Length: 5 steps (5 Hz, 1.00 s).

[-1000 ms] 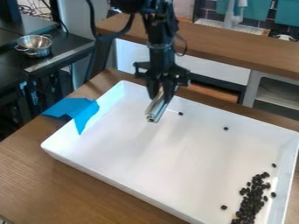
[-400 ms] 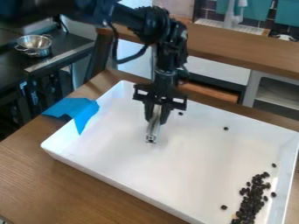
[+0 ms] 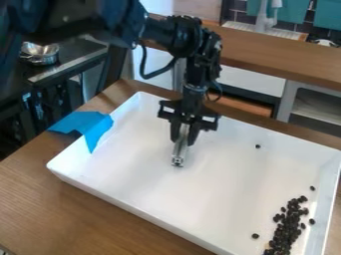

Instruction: Sweep into pile

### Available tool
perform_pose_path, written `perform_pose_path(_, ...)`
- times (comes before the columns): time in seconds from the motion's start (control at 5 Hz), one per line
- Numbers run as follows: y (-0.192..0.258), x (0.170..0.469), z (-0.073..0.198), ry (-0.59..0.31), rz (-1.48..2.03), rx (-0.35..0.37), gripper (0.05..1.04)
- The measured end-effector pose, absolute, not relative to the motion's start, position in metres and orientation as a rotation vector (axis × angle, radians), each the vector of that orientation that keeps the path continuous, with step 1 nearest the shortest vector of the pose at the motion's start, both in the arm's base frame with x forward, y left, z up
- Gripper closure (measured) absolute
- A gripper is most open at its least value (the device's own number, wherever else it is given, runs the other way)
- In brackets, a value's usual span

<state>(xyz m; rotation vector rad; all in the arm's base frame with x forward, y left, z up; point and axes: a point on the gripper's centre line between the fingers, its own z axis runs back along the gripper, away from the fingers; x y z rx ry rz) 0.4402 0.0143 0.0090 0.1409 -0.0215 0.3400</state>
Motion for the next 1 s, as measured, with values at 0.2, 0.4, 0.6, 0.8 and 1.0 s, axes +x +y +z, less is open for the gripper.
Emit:
perform_pose_path(0.2,0.002,0.438,0.008,-0.006,0.309,0.131,0.732)
perform_pose_path(0.4,-0.020,0.437,0.007,-0.003,0.264,0.121,0.732)
perform_pose_path(0.6,-0.036,0.435,0.007,-0.004,0.239,0.119,0.732)
perform_pose_path(0.8,-0.049,0.436,0.003,0.001,0.224,0.126,0.732)
perform_pose_path(1.0,-0.057,0.438,0.002,-0.006,0.210,0.123,0.732)
